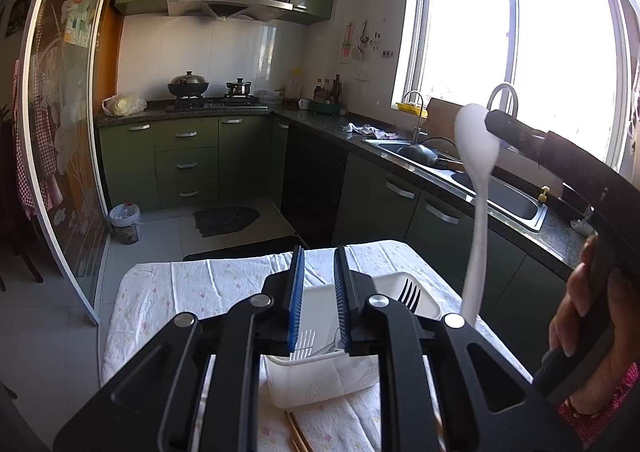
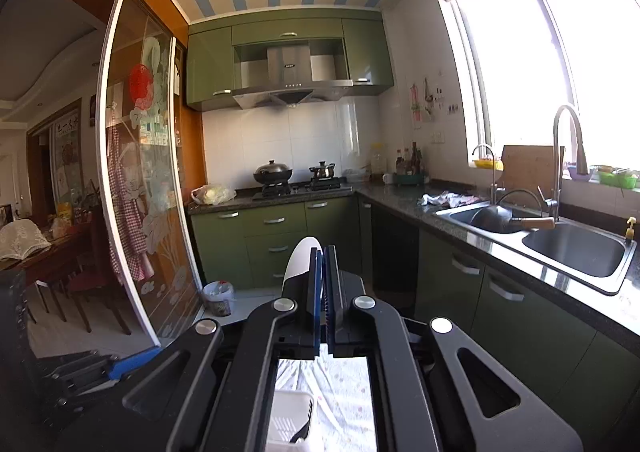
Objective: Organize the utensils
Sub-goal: 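Drop the clear spoon into the caddy while the right gripper carries the white spoon over, then lower the white spoon into the caddy and open the right gripper, then close the left gripper on a chopstick while the right gripper grasps another chopstick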
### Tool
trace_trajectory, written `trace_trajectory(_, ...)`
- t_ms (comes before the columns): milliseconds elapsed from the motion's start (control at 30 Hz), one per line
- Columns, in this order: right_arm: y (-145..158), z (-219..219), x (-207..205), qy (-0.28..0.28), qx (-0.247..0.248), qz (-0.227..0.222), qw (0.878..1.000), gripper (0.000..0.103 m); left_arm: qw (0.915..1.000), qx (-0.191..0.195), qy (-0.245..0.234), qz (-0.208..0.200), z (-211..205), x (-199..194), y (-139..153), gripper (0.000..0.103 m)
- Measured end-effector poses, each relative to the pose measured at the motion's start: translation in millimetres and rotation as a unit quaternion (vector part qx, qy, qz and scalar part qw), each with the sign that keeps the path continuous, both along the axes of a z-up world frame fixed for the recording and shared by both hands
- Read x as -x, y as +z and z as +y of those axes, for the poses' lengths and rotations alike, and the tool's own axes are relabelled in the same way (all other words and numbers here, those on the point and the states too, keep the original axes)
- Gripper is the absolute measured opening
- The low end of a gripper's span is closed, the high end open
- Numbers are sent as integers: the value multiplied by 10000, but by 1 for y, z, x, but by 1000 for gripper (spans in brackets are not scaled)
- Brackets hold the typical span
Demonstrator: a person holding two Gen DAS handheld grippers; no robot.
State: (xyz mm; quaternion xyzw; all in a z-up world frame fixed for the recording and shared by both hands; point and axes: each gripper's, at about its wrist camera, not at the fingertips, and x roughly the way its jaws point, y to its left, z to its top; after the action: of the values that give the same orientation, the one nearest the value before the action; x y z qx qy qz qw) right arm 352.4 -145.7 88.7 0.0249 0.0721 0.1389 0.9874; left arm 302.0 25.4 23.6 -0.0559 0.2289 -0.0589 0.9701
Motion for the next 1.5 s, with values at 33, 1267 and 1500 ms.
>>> trace_trajectory(33, -1, 6, -6, -93, 80, -104, 9999, 3, 10000, 7, -11, 16, 0, 1, 0, 14)
trace_trajectory(1267, -104, -75, 123, 368, -261, 974, 9942, 27, 9530, 351, 302, 2995, 5, 47, -134, 30)
trace_trajectory(1500, -131, -121, 142, 402, -882, 1549, 9832, 27, 9358, 77, 558, 3481, -3, 39, -160, 30)
